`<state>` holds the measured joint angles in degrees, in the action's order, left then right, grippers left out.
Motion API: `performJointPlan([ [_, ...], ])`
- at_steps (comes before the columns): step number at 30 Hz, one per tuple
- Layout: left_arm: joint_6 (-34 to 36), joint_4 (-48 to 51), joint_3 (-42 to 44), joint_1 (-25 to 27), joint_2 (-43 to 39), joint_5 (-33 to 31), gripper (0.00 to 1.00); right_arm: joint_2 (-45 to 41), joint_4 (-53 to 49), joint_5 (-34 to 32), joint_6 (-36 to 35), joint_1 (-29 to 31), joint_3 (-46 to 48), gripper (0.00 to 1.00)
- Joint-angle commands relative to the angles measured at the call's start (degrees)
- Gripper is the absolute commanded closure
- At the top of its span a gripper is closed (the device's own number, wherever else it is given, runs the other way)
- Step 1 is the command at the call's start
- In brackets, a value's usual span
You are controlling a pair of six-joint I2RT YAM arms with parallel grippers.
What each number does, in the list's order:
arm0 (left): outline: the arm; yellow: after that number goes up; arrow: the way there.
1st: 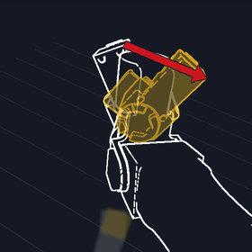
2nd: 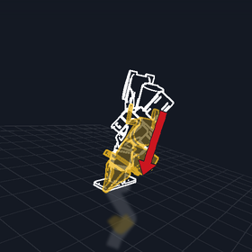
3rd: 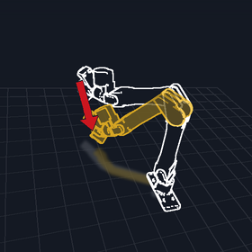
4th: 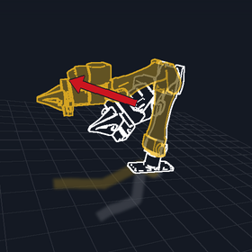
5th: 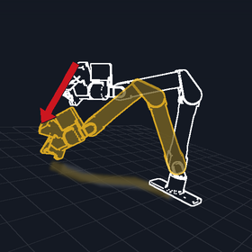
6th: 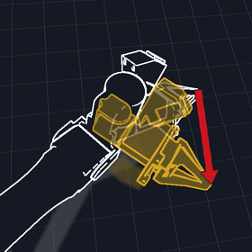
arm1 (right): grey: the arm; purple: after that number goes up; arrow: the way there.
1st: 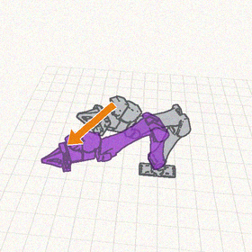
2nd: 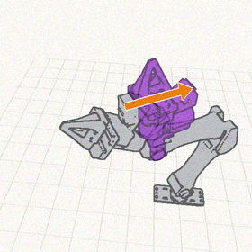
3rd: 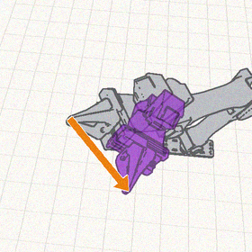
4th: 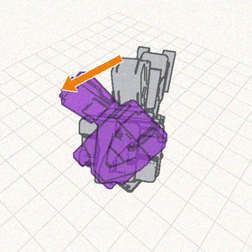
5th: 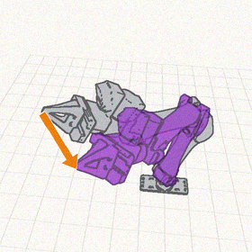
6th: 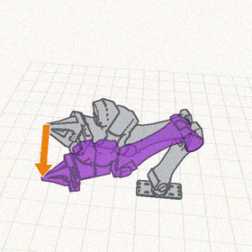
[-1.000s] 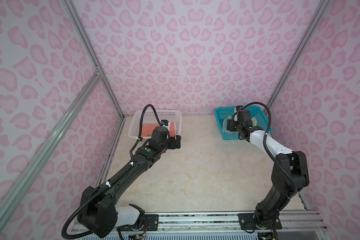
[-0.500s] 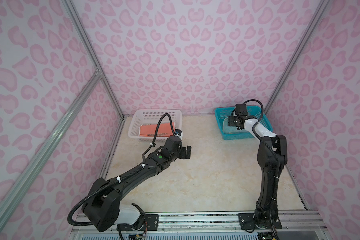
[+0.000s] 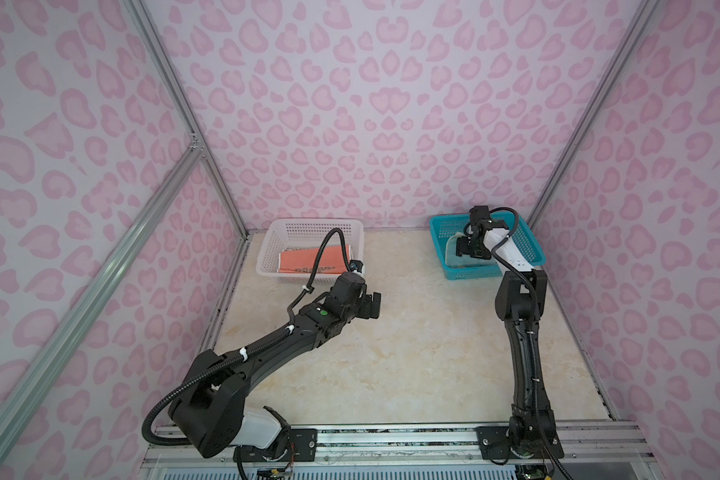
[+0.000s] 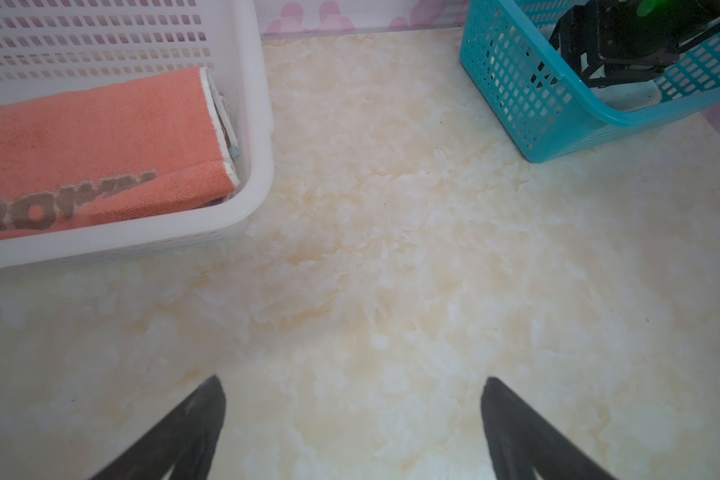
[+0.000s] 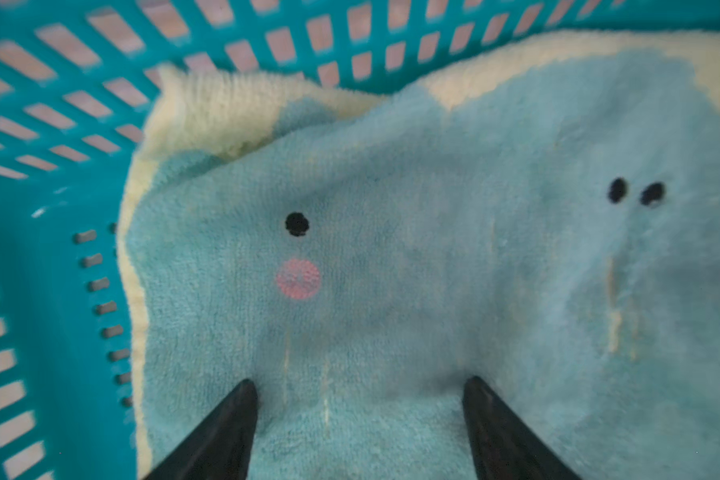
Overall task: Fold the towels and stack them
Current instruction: 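Grasp the light-blue towel in the teal basket with the right gripper, then lift the light-blue towel out with the right gripper and lay it on the table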
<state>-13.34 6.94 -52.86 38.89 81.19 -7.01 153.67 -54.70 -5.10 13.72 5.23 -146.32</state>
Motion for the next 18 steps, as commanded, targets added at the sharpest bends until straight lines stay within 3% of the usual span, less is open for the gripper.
performJointPlan([
  [1,0.7,0.1,-0.7,0.0,0.4,-1.4,0.02,4.1,-11.8,-0.7,-1.5,0.0,-4.7,0.28],
  [3,0.8,0.2,-0.6,0.0,0.6,-1.6,0.02,5.0,-12.6,-1.0,-2.1,-0.1,-5.0,0.36],
  [8,1.0,0.4,-0.6,0.0,1.4,-1.7,0.02,5.0,-12.7,0.4,-2.4,-0.7,-3.6,0.95],
  [9,1.1,0.6,-0.7,0.0,1.7,-1.7,0.02,4.9,-12.6,0.8,-2.4,-0.8,-3.4,1.0],
  [13,1.0,0.6,-0.8,0.0,2.2,-1.6,0.02,1.6,-9.0,3.0,-3.2,-0.9,0.9,1.0],
  [18,0.9,-0.2,-0.3,0.0,2.0,-1.9,0.02,-10.4,4.0,4.5,-3.7,-0.8,15.9,1.0],
])
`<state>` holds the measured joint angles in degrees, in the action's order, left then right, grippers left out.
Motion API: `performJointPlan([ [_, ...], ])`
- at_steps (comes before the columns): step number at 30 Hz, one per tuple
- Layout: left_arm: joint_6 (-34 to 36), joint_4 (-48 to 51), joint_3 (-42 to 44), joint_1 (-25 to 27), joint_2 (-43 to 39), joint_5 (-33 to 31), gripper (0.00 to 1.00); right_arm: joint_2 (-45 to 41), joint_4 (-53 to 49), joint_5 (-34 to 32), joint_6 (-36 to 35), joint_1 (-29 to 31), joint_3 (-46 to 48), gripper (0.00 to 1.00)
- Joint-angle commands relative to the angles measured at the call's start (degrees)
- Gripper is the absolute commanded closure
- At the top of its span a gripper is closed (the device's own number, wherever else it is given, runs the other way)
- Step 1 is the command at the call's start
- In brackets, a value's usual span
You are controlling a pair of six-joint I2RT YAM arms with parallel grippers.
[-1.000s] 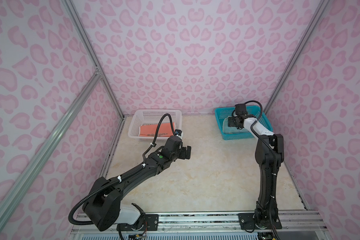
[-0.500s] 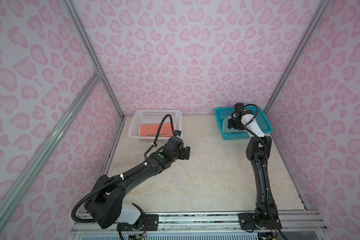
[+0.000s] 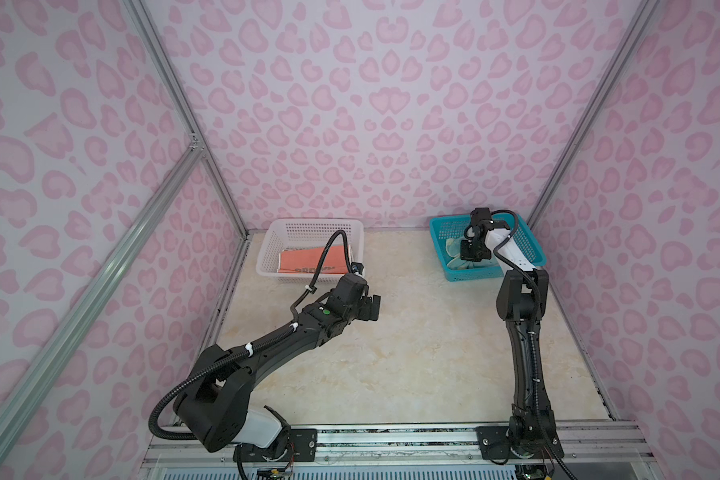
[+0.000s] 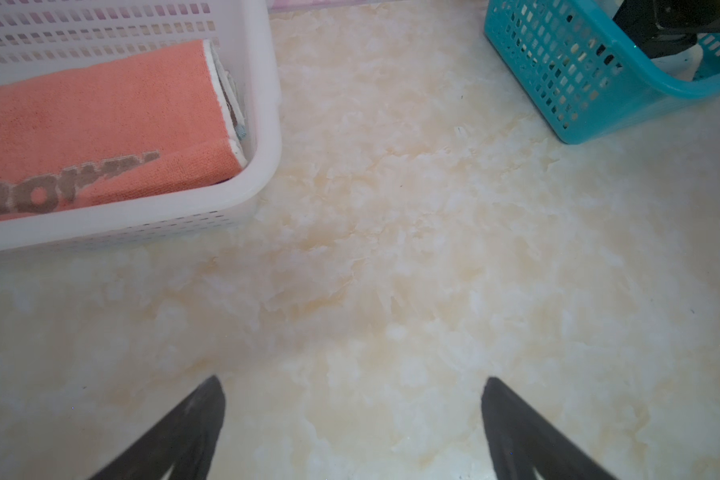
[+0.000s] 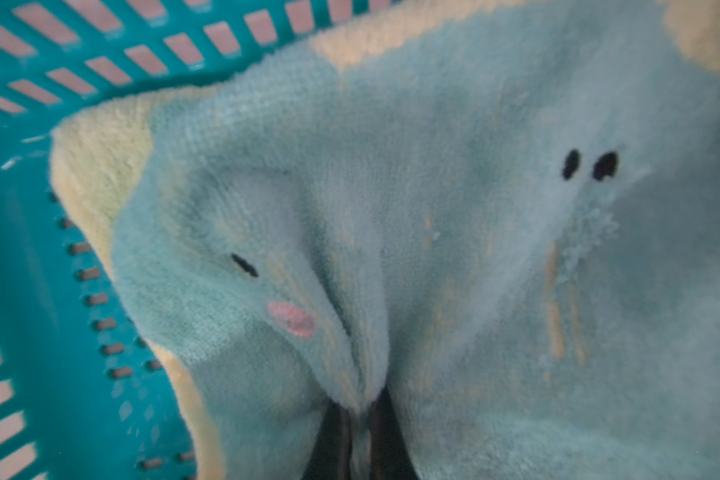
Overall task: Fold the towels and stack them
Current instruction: 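Lift the light-blue towel out with the right gripper and lay it on the table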
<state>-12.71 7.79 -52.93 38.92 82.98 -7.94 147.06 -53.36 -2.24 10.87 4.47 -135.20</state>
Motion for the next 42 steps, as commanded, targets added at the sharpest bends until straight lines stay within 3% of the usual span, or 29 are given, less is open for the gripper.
performJointPlan([
  [1,0.3,-1.3,-0.2,0.0,0.0,-0.9,0.02,-7.0,5.6,1.5,-1.1,-0.1,8.1,1.0],
  [7,0.0,-2.3,0.3,0.1,0.1,-1.2,0.02,-21.6,17.3,1.7,-1.8,0.0,21.0,1.0],
  [16,-0.2,-3.1,1.6,0.0,-1.5,-1.6,0.02,-35.0,19.7,3.4,-5.6,3.6,27.8,1.0],
  [24,0.2,-3.7,4.1,0.1,-5.4,-3.9,0.02,-48.9,22.6,2.2,-10.1,13.8,37.1,1.0],
  [29,0.7,-2.4,5.8,-0.1,-9.6,-5.9,0.02,-55.8,24.9,2.8,-9.3,20.8,45.8,1.0],
  [36,0.2,0.1,7.8,0.0,-14.4,-7.8,0.02,-60.5,29.5,2.0,-4.4,28.6,60.8,1.0],
  [42,-2.0,3.5,9.5,0.0,-18.7,-9.0,0.02,-55.2,35.4,2.9,1.0,34.1,68.3,1.0],
])
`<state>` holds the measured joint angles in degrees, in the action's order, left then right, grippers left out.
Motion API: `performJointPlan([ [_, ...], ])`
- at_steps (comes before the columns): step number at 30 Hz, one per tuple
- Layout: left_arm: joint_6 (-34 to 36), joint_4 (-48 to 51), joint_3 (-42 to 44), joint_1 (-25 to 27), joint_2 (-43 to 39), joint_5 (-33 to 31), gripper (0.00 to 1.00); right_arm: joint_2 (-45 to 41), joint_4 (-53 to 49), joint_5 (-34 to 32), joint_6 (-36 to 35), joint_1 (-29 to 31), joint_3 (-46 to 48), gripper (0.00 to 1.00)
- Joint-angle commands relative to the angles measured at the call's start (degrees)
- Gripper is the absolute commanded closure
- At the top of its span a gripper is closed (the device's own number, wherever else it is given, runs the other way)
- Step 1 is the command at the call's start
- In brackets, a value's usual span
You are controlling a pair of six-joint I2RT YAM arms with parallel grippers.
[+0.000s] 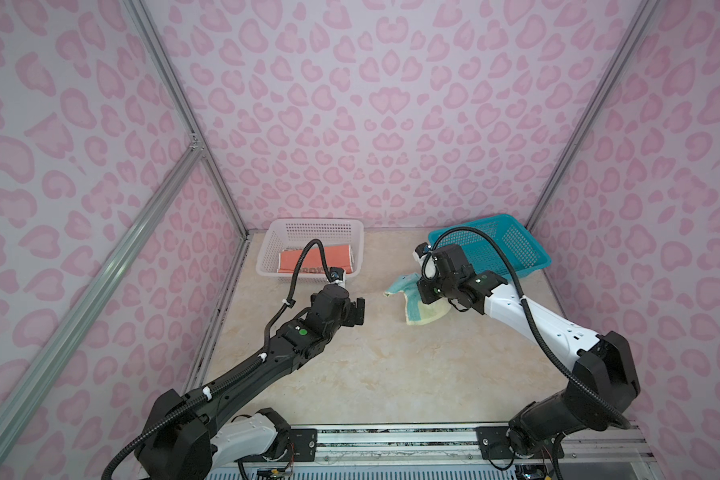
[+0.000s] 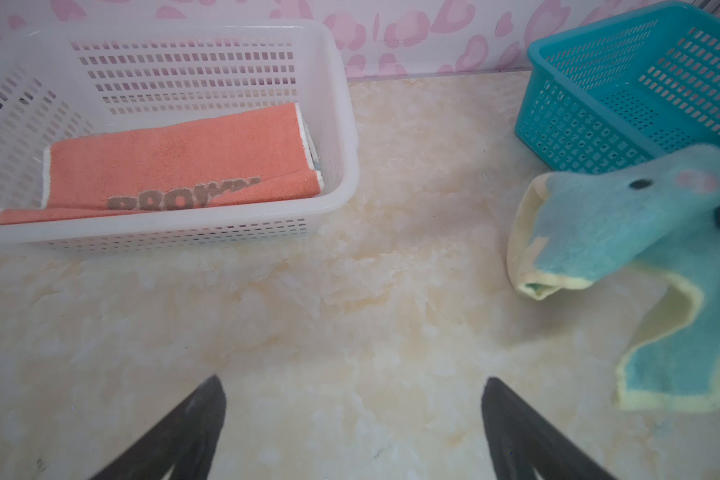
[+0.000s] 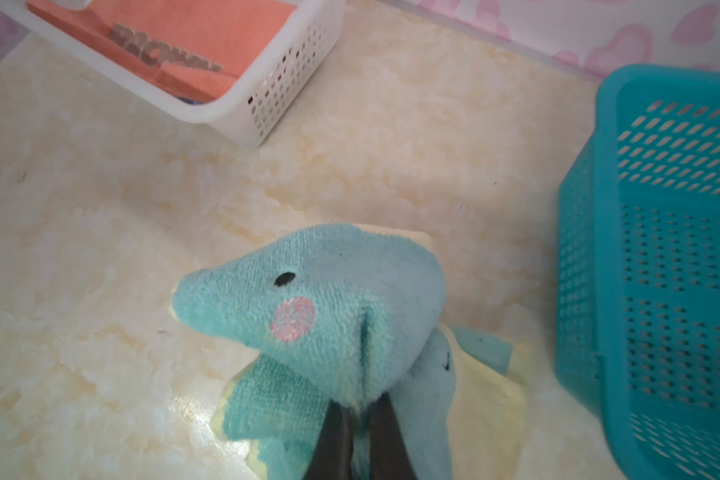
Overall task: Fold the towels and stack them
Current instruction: 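Lift the light-blue towel out with the right gripper and lay it on the table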
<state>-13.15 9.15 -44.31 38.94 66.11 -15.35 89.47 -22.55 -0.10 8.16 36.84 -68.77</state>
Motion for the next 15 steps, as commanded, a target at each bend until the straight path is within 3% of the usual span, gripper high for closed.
performJointPlan([
  [1,-1.9,2.5,1.3,-0.1,-2.7,-1.8,0.02,4.0,5.0,1.0,4.5,2.6,2.1,1.0],
  [7,-1.9,4.9,3.9,-0.1,-7.5,-3.5,0.02,16.1,5.5,6.2,7.9,8.8,-2.9,1.0],
  [13,0.2,7.9,3.2,-0.1,-7.2,-4.5,0.02,21.6,6.7,10.8,9.4,10.0,-7.0,0.66],
  [15,1.4,9.2,2.8,-0.1,-6.7,-4.4,0.02,21.0,6.1,10.4,8.1,9.8,-7.4,0.6],
])
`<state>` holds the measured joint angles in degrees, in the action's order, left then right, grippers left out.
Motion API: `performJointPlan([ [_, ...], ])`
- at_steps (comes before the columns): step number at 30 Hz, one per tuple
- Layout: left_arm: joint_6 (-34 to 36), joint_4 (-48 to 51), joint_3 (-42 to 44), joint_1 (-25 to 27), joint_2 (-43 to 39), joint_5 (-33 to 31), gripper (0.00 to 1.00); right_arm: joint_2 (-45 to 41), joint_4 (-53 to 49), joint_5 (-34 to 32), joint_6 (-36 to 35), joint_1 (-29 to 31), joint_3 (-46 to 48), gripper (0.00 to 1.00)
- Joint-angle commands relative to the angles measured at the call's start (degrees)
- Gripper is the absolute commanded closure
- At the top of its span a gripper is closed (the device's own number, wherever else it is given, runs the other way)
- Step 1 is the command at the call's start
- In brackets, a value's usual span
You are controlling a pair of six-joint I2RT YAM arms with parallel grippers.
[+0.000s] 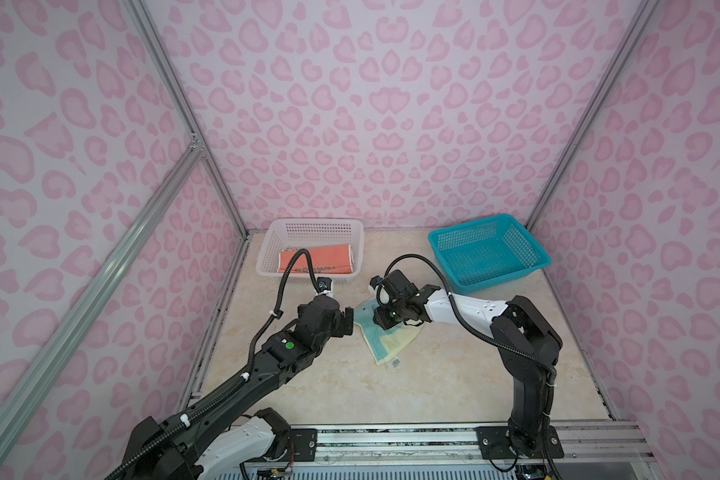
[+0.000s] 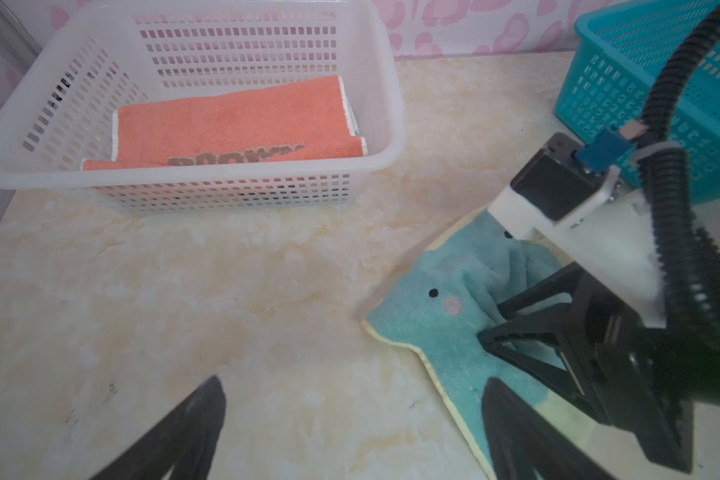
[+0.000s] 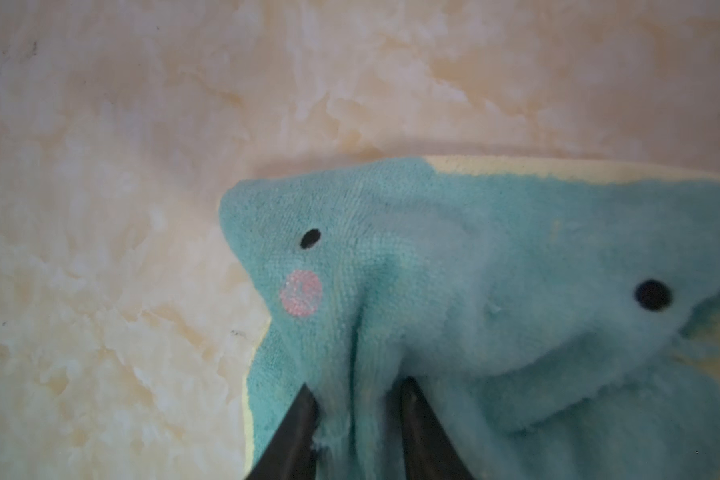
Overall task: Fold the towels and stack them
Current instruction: 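Lift the light-blue towel out with the right gripper and lay it on the table, then grasp the towel's corner nearest the robot with the left gripper and lift it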
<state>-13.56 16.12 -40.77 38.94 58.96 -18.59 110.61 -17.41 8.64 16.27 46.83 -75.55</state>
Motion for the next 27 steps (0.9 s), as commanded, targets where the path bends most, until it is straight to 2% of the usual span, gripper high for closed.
performJointPlan([
  [1,2.6,3.0,-1.1,0.0,0.8,-1.1,0.02,-0.9,0.5,1.1,-0.7,-0.4,-0.7,0.56],
  [4,4.6,5.2,-2.2,0.0,2.3,-0.3,0.01,-3.5,-0.2,0.0,-3.3,-1.5,0.0,0.51],
  [8,5.2,5.4,-3.0,0.1,5.3,2.7,0.0,-7.7,-1.4,-4.5,-7.8,-3.2,1.9,0.5],
  [11,5.5,4.2,-3.3,0.9,7.9,6.1,0.04,-11.3,-1.7,-7.7,-8.6,-5.1,4.4,0.5],
  [21,4.2,4.6,-4.3,12.0,15.5,9.0,0.11,-19.0,-0.7,-9.7,-5.9,-13.6,14.3,0.51],
  [27,2.9,6.2,-6.0,18.4,22.1,7.6,0.21,-21.3,1.5,-8.0,-4.7,-16.9,17.9,0.51],
])
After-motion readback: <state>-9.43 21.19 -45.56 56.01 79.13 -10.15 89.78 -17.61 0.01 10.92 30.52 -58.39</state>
